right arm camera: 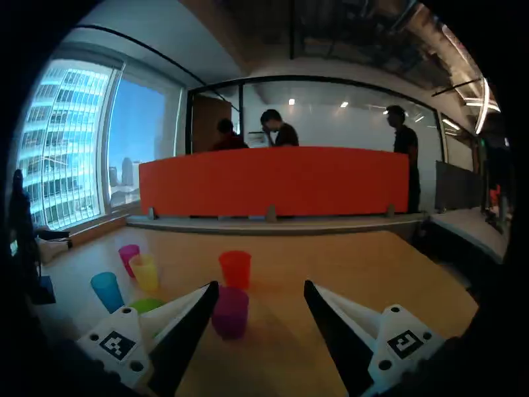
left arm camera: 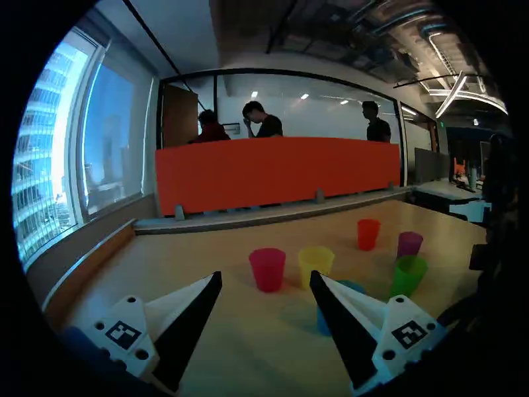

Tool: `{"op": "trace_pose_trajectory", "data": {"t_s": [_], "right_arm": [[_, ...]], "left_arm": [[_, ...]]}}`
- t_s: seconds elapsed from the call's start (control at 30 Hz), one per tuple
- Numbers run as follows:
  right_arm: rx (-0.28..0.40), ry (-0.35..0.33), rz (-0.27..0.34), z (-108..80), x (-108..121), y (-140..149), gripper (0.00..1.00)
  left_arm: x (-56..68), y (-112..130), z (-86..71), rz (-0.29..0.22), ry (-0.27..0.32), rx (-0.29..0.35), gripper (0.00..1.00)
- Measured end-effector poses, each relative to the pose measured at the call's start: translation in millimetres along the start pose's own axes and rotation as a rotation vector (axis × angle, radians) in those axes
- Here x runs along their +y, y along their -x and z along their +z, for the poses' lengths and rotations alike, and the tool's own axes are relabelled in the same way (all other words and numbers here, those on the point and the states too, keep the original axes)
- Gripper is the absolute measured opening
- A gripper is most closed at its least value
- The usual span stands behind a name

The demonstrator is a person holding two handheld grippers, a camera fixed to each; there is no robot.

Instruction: Pour water

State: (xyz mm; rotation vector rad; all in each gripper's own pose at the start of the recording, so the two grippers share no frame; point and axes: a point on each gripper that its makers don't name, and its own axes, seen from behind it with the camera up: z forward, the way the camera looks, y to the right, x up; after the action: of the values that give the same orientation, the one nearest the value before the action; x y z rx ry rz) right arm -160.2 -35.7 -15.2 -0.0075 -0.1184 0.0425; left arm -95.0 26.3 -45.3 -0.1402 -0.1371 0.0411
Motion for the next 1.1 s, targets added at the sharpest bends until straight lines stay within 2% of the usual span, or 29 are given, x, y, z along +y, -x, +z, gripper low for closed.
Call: {"op": "trace_pose_trajectory", "data": {"t_s": [0.2, 0.5, 0.7, 0.97, 1.1], "right_arm": [[0.067, 0.081, -0.007, 0.0, 12, -10, 1.00], [0.132, 0.167, -0.037, -2.3, 23, -17, 1.00], [0.139, 0.186, -0.023, -2.0, 31, -16, 1.00], [0.153, 0.191, 0.021, -1.2, 37, -23, 1.00], [0.142, 0.190, 0.019, -0.8, 37, -22, 1.00]], "left_arm": [[-3.9, -8, -0.6, -0.020, -0.047, 0.054, 0.99], [-9.1, -7, 4.3, -0.017, -0.103, 0.073, 0.99], [-9.3, -11, 7.0, -0.019, -0.127, 0.097, 0.99], [-10.6, -18, 7.7, 0.028, -0.180, 0.136, 0.99], [-10.4, -17, 8.7, 0.038, -0.191, 0.150, 0.99]]}}
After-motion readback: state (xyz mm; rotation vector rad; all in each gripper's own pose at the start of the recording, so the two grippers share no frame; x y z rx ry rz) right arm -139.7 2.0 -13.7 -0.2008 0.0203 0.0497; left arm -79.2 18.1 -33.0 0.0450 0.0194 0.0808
